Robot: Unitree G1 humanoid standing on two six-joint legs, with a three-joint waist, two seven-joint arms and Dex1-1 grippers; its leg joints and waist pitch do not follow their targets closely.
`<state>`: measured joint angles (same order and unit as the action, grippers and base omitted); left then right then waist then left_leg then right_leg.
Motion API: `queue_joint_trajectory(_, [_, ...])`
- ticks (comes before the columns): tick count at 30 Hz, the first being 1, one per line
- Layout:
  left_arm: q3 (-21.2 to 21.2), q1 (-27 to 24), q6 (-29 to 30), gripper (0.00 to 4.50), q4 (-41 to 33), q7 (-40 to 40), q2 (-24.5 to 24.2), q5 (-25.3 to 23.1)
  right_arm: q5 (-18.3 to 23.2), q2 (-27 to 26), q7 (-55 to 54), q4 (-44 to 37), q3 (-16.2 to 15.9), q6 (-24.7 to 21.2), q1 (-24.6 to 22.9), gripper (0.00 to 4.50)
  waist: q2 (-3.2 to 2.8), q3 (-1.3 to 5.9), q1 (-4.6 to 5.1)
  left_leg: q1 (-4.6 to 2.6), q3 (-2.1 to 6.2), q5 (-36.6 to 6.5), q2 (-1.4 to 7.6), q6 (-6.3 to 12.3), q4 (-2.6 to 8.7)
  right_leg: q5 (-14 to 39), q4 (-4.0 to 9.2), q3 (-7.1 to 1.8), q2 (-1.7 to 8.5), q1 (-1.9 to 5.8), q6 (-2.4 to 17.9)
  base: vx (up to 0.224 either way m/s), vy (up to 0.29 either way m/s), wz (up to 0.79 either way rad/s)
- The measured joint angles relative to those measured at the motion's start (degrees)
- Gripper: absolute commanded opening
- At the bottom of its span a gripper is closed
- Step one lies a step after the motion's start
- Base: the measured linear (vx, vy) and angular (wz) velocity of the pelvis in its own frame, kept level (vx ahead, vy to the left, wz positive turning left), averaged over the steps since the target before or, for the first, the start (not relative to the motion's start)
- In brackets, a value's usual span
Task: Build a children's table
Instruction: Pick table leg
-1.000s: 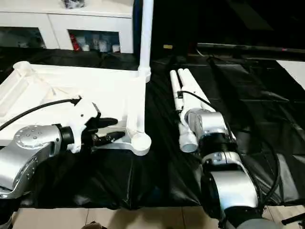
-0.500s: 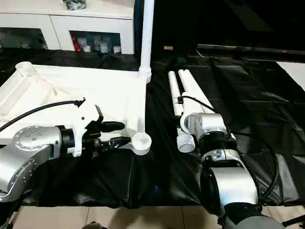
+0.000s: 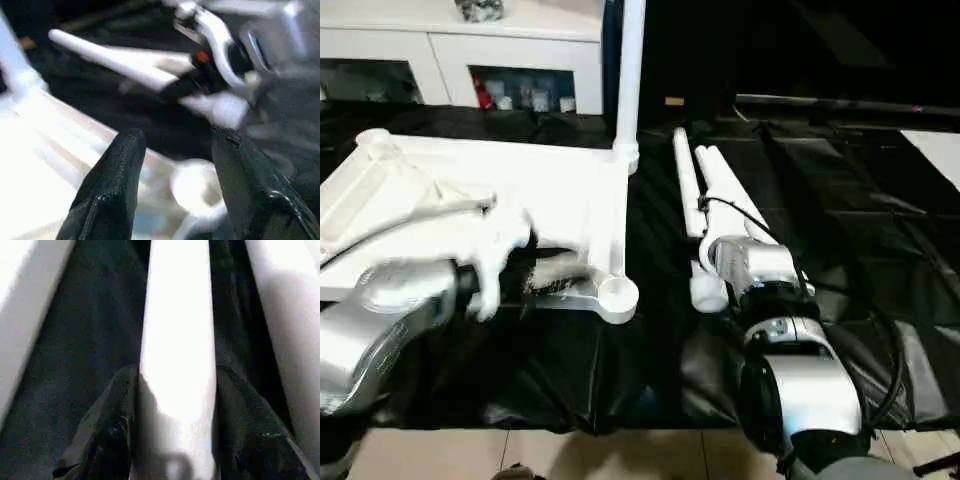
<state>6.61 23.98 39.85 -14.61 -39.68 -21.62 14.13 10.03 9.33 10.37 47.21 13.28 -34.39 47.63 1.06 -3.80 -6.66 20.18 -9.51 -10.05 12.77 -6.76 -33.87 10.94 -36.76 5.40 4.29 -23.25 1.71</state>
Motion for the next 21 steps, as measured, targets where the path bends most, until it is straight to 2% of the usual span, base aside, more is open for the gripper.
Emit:
queue_joint_trajectory(1, [-1.2, 1.2, -0.2, 2.48, 1.4, 2.0, 2.4, 0.1, 2.1, -0.4, 1.7, -2.7, 1.6, 1.5, -0.8, 1.83, 0.0, 0.0, -0.04, 0.04, 0.0, 0.0, 0.0, 0.0, -0.01, 0.0, 0.0, 0.0, 0.0, -0.01, 0.0, 0.0, 0.0, 0.0])
queue_joint_trajectory(3, [-2.0, 2.9, -0.2, 2.48, 2.9, 4.2, 4.2, 0.5, 4.8, -1.0, 4.0, -6.3, 3.0, 2.6, -1.0, 1.83, 0.0, 0.0, 0.01, 0.05, 0.0, 0.0, 0.0, 0.01, 0.0, 0.0, 0.0, 0.0, 0.0, -0.02, 0.0, 0.0, 0.0, 0.0])
queue_joint_trajectory(6, [-3.8, 5.5, -0.4, 2.48, 5.5, 7.3, 8.8, 2.2, 10.8, -0.9, 8.8, -12.0, 6.9, 2.4, -1.8, 1.82, 0.01, 0.0, -0.07, 0.2, 0.0, 0.0, 0.01, 0.03, -0.01, 0.0, 0.07, 0.01, -0.01, -0.02, 0.0, 0.0, 0.0, 0.0])
queue_joint_trajectory(8, [-5.2, 7.9, -1.1, 2.48, 7.8, 9.5, 12.0, 3.3, 15.1, -0.9, 13.9, -16.7, 8.2, 1.5, -3.9, 1.82, 0.02, 0.01, -0.6, 0.28, -0.01, 0.0, 0.01, 0.09, -0.01, 0.1, 0.14, 0.01, 0.0, -0.02, 0.0, 0.0, 0.0, 0.0])
queue_joint_trajectory(12, [-9.2, 12.2, -0.8, 2.48, 11.8, 13.1, 16.6, 6.4, 20.7, -0.9, 21.2, -24.2, 8.3, -0.7, -8.7, 1.82, 0.02, 0.01, -1.28, 0.38, -0.05, 0.0, 0.02, 0.18, 0.01, 0.0, 0.23, 0.0, 0.0, -0.03, 0.0, 0.0, 0.0, 0.0])
queue_joint_trajectory(14, [-13.2, 15.8, 2.4, 2.48, 15.2, 14.9, 20.0, 10.4, 25.0, -0.6, 26.0, -30.3, 8.1, -3.0, -12.6, 1.82, 0.06, -0.01, -1.73, 0.38, -0.03, 0.1, 0.02, 0.23, 0.01, 0.0, 0.3, 0.06, 0.0, -0.03, -0.1, 0.0, 0.0, 0.0])
queue_joint_trajectory(16, [-15.7, 18.3, 4.5, 2.48, 16.7, 15.9, 21.5, 13.6, 27.9, -0.6, 29.7, -34.3, 6.8, -4.7, -14.3, 1.82, 0.06, -0.01, -1.92, 0.43, -0.05, 0.0, 0.02, 0.29, -0.01, 0.0, 0.33, 0.04, 0.01, -0.02, -0.1, 0.0, 0.0, 0.0])
queue_joint_trajectory(21, [-17.6, 19.9, 6.5, 2.48, 18.2, 16.4, 24.5, 18.6, 30.6, 0.3, 34.6, -40.6, 4.1, -6.3, -16.6, 1.82, 0.07, 0.0, -2.12, 0.6, -0.03, 0.1, 0.02, 0.32, -0.01, 0.0, 0.49, 0.07, 0.01, -0.01, -0.1, 0.0, 0.0, 0.0])
